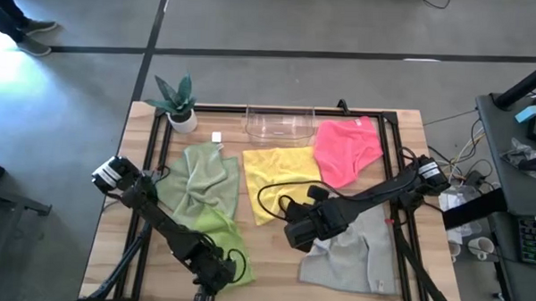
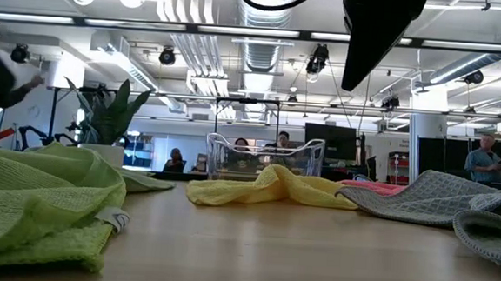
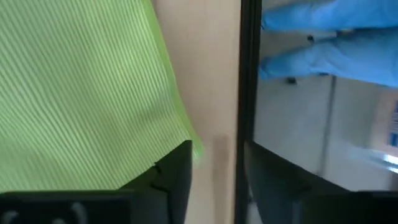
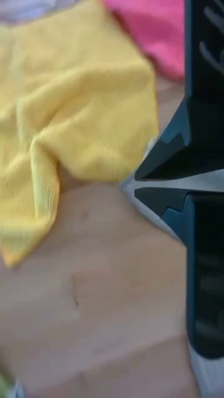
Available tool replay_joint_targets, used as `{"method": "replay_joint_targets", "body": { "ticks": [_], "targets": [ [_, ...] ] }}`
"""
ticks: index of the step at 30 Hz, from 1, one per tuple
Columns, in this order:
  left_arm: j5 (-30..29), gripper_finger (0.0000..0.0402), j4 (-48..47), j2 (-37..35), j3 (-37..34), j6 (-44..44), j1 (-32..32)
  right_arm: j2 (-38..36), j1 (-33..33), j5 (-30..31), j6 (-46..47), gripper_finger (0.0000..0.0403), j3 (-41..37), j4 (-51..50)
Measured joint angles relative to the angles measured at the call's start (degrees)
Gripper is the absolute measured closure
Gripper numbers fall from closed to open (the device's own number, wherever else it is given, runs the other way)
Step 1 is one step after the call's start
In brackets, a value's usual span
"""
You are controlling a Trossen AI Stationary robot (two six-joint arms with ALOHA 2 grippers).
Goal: Fold microfiber towels
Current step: Fold the green microfiber cloth
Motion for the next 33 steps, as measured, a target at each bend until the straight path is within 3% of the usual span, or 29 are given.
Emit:
{"method": "replay_joint_targets", "body": {
  "ticks": [5,8,13,21,28,33],
  "targets": [
    [10.41,0.0215,-3.78,-0.08,1.67,-8.74,0.04,0.0,0.04,-4.82,-4.39,0.0331,0.0,5.61],
    [11.84,0.0211,-3.77,-0.11,2.8,-11.48,-1.49,0.0,0.32,-6.46,-7.45,0.03,0.0,9.1],
    [7.09,0.0211,-3.72,-0.32,5.73,-13.4,-5.75,0.0,1.08,-9.71,-12.91,0.0263,0.0,14.09],
    [1.25,0.0211,-5.17,-0.95,10.68,-23.93,-11.15,0.0,2.56,-12.57,-19.74,0.0229,0.0,21.65],
    [-0.79,0.0211,-18.34,-3.65,17.12,-29.34,-11.92,0.0,3.64,-15.49,-26.41,0.022,0.0,28.12],
    [-10.63,0.0211,-28.96,-6.42,23.18,-28.12,-12.06,0.0,4.28,-15.62,-27.53,0.022,0.0,32.56]
  ]
}}
